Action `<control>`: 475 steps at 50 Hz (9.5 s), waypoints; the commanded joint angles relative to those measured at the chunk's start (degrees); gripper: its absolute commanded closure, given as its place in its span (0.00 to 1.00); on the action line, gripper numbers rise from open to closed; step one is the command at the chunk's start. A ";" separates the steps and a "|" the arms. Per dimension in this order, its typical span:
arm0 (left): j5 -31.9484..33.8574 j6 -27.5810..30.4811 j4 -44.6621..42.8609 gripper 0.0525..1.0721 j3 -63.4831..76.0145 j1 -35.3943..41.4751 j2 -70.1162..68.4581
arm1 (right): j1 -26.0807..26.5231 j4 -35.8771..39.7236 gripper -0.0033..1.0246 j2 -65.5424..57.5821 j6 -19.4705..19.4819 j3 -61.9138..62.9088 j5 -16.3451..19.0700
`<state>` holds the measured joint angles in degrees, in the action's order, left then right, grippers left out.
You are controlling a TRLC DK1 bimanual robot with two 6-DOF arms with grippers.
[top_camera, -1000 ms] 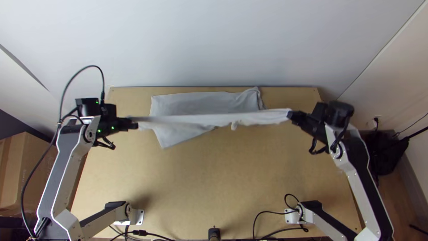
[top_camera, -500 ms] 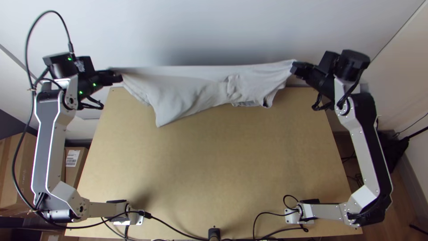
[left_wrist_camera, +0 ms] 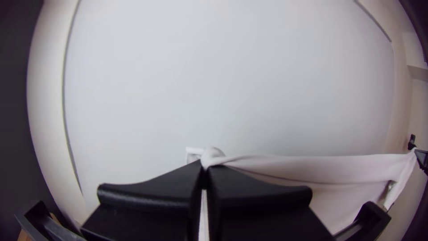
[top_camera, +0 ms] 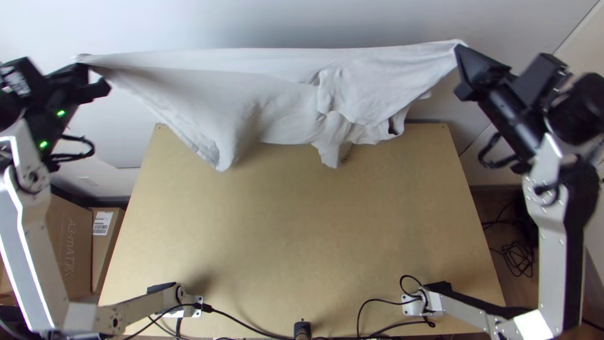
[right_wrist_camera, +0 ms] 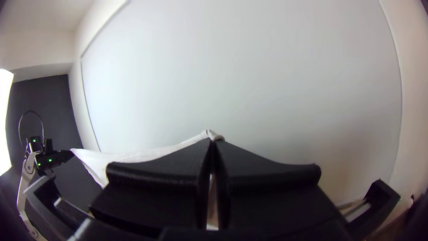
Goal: Fold the t-shirt
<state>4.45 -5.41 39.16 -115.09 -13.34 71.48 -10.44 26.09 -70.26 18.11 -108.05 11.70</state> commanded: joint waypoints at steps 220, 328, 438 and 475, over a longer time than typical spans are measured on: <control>8.82 11.12 7.86 0.06 46.53 8.42 -7.76 | 6.92 26.30 0.48 4.34 12.39 70.43 5.52; -2.16 52.26 22.28 0.12 78.17 21.17 -9.34 | -11.27 21.90 0.97 -4.71 16.26 71.40 6.49; -9.81 1.28 0.48 0.98 -4.97 10.53 7.53 | 2.35 5.91 0.98 -11.48 -0.35 -8.41 -4.41; -14.12 2.60 3.38 0.98 -7.70 8.69 -23.49 | 3.93 12.67 0.98 20.78 -2.46 -13.33 -9.16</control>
<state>-5.85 -2.96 41.06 -123.00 -3.73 47.72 -7.70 38.44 -49.76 16.16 -121.12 5.69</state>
